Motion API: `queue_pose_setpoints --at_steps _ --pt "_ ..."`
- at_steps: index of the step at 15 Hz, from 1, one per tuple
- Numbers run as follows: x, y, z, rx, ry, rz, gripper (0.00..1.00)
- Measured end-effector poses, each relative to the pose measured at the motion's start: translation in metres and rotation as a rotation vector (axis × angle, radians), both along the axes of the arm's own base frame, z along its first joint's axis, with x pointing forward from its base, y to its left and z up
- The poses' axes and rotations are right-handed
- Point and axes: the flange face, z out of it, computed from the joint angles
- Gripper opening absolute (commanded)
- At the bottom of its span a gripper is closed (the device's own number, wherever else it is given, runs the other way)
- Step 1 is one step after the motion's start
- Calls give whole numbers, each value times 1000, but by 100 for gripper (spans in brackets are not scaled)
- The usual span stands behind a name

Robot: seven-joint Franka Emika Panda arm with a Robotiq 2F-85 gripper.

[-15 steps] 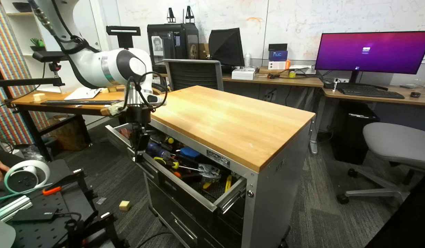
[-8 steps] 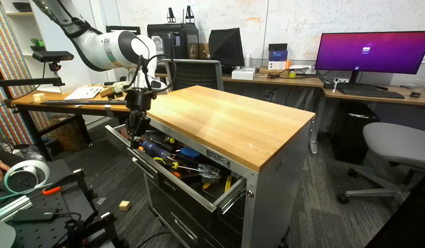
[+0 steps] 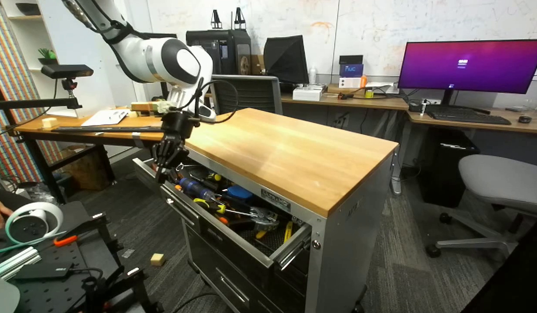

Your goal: Put the screwdriver in the first top open drawer the close the drawer

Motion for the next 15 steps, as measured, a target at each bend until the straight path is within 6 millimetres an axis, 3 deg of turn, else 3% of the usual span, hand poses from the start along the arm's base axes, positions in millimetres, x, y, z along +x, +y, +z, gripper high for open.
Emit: queue_pose_setpoints --at_steps 6,9,15 --pt "17 -11 -37 11 93 -38 0" --pt "28 -7 -57 15 41 -54 0" --pt "38 -6 -49 -43 -86 -157 0"
